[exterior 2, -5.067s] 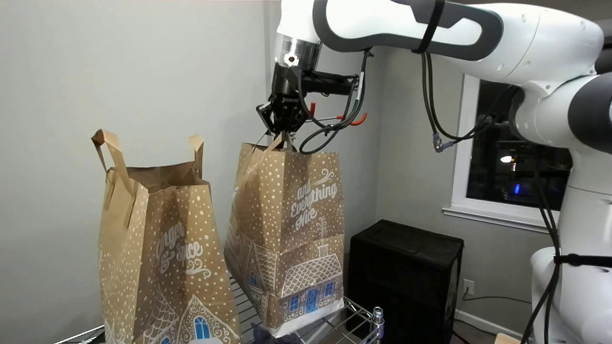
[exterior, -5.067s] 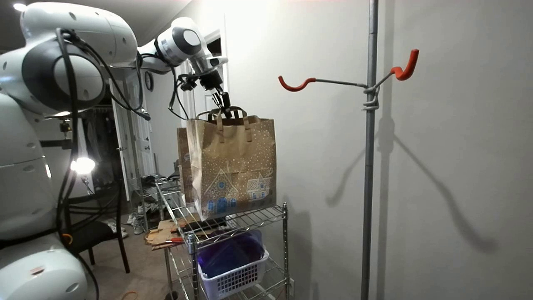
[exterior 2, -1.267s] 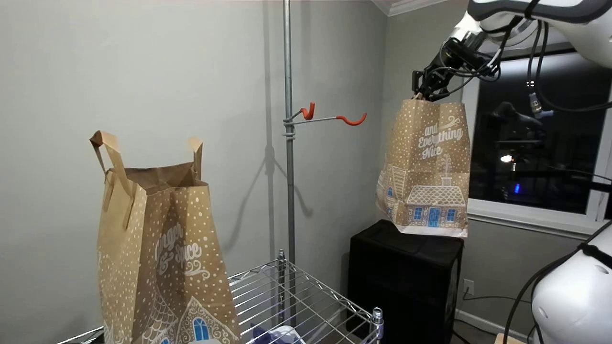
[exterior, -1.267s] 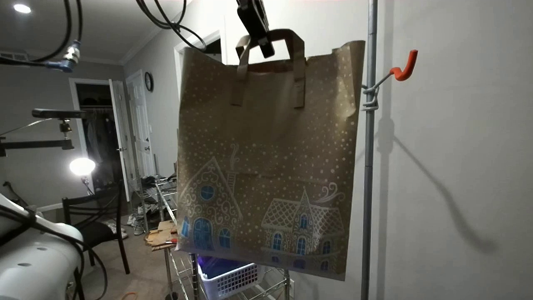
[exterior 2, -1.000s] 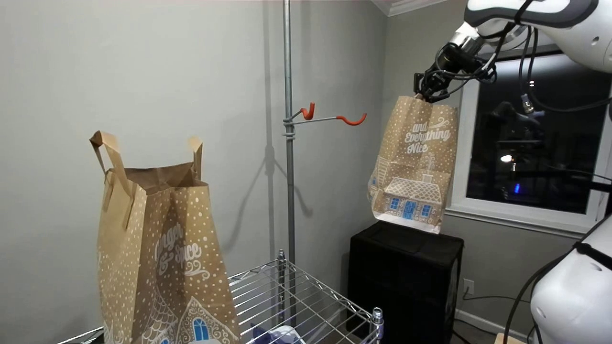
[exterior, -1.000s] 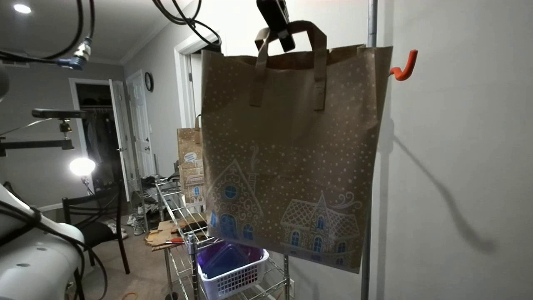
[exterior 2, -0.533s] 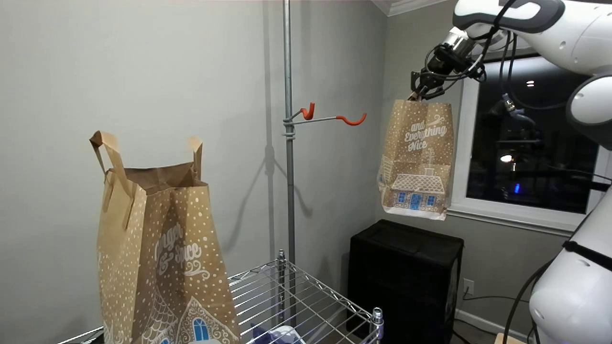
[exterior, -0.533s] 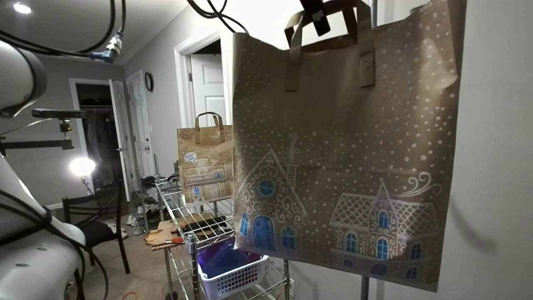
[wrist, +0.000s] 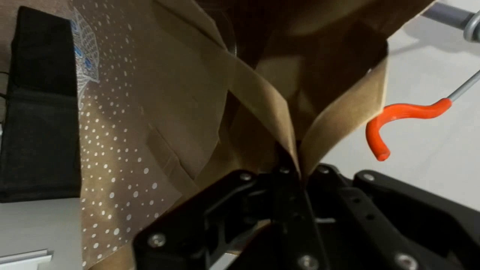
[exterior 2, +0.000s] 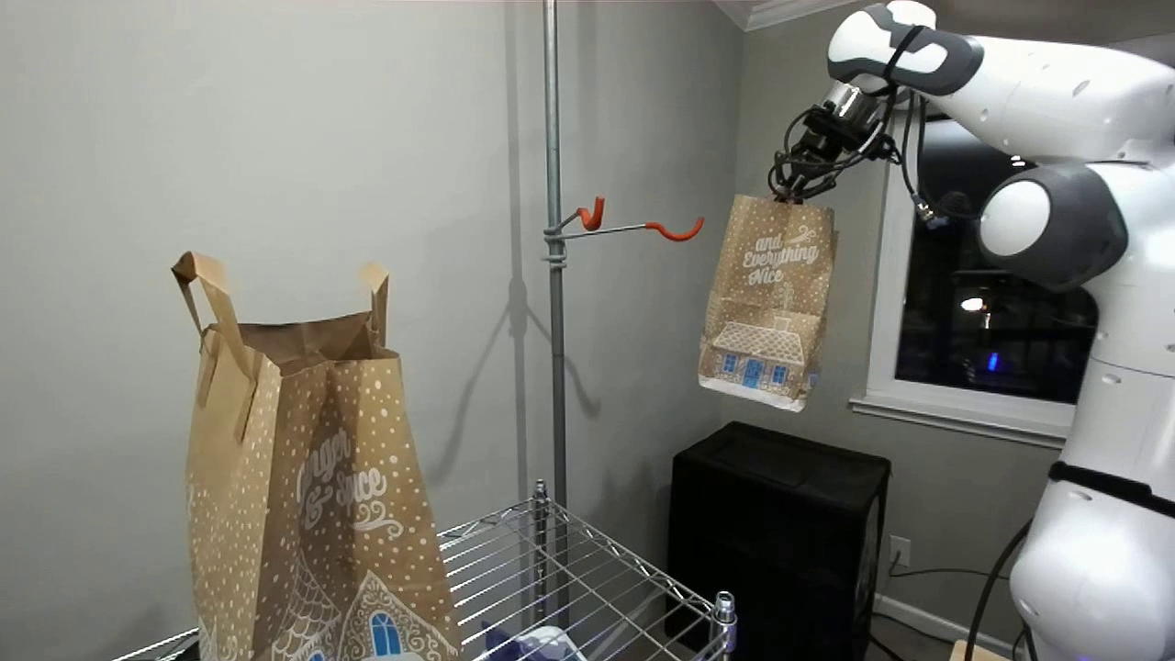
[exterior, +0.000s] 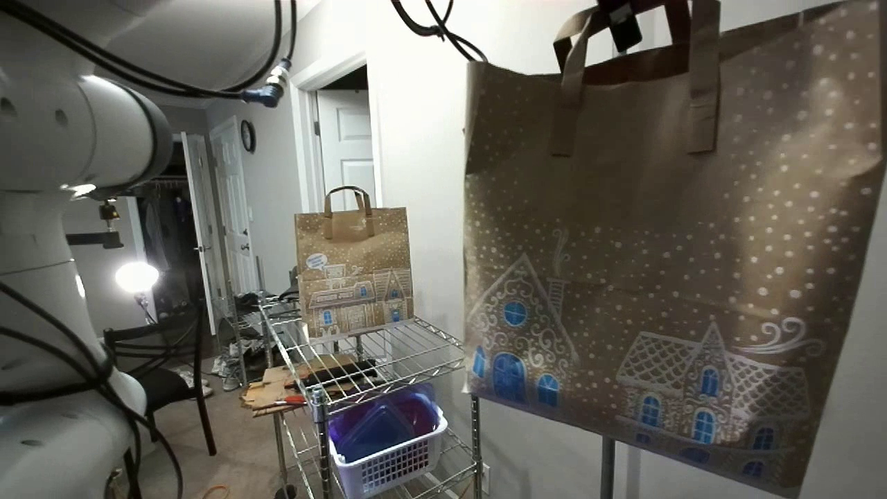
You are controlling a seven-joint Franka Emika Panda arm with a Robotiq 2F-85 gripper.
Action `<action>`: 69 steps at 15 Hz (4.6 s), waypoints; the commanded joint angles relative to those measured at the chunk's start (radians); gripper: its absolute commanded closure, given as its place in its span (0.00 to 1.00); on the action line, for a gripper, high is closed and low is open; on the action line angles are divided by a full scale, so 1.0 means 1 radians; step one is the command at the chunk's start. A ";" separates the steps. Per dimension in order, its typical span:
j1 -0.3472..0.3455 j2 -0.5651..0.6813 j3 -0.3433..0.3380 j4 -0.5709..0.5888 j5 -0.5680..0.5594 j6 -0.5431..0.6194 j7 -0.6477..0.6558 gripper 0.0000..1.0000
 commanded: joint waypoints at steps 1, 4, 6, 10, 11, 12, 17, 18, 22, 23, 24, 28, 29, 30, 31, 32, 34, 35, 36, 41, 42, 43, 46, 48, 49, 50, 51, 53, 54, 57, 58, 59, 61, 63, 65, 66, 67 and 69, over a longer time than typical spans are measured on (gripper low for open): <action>-0.052 0.110 0.010 0.125 0.045 -0.031 -0.021 0.95; -0.076 0.174 0.030 0.194 0.060 -0.033 -0.019 0.95; -0.091 0.205 0.048 0.237 0.077 -0.030 -0.015 0.95; -0.066 0.238 0.049 0.291 0.092 -0.017 -0.016 0.95; -0.061 0.243 0.055 0.303 0.090 -0.017 -0.017 0.95; -0.060 0.250 0.060 0.316 0.089 -0.018 -0.018 0.95; -0.052 0.283 0.078 0.363 0.082 -0.018 -0.021 0.95; -0.051 0.288 0.082 0.370 0.079 -0.018 -0.020 0.95; -0.044 0.308 0.092 0.386 0.064 -0.024 -0.028 0.95; -0.041 0.311 0.094 0.387 0.061 -0.028 -0.033 0.95; -0.037 0.313 0.095 0.387 0.057 -0.031 -0.039 0.95; -0.025 0.321 0.097 0.384 0.046 -0.047 -0.064 0.95; -0.022 0.322 0.096 0.383 0.045 -0.050 -0.070 0.95; -0.021 0.323 0.096 0.382 0.043 -0.053 -0.076 0.96; -0.019 0.325 0.095 0.380 0.042 -0.054 -0.081 0.96; -0.017 0.326 0.095 0.379 0.039 -0.056 -0.084 0.95; -0.016 0.329 0.095 0.376 0.037 -0.057 -0.092 0.96; -0.016 0.330 0.094 0.377 0.034 -0.055 -0.094 0.95; -0.015 0.331 0.093 0.378 0.031 -0.051 -0.096 0.95; -0.016 0.313 0.085 0.375 0.010 -0.042 -0.096 0.96; -0.017 0.309 0.082 0.380 0.000 -0.038 -0.097 0.96; -0.017 0.307 0.078 0.386 -0.009 -0.037 -0.096 0.96; -0.024 0.307 0.066 0.411 -0.026 -0.032 -0.098 0.96; -0.029 0.317 0.059 0.427 -0.029 -0.030 -0.101 0.96; -0.030 0.323 0.056 0.434 -0.028 -0.030 -0.100 0.95; -0.032 0.327 0.054 0.437 -0.026 -0.031 -0.100 0.96; -0.034 0.335 0.052 0.442 -0.023 -0.032 -0.100 0.96; -0.037 0.347 0.049 0.449 -0.017 -0.033 -0.102 0.96; -0.038 0.353 0.047 0.453 -0.017 -0.033 -0.103 0.96; -0.039 0.370 0.046 0.463 -0.017 -0.033 -0.111 0.96; -0.039 0.375 0.046 0.467 -0.017 -0.034 -0.119 0.96; -0.040 0.381 0.046 0.472 -0.016 -0.035 -0.126 0.96; -0.043 0.392 0.049 0.486 -0.011 -0.036 -0.147 0.96; -0.044 0.403 0.049 0.501 -0.011 -0.037 -0.169 0.96; -0.045 0.416 0.050 0.517 -0.010 -0.036 -0.187 0.96; -0.045 0.423 0.051 0.526 -0.008 -0.036 -0.196 0.96; -0.045 0.429 0.053 0.534 -0.007 -0.036 -0.207 0.96; -0.042 0.440 0.056 0.551 -0.007 -0.034 -0.235 0.96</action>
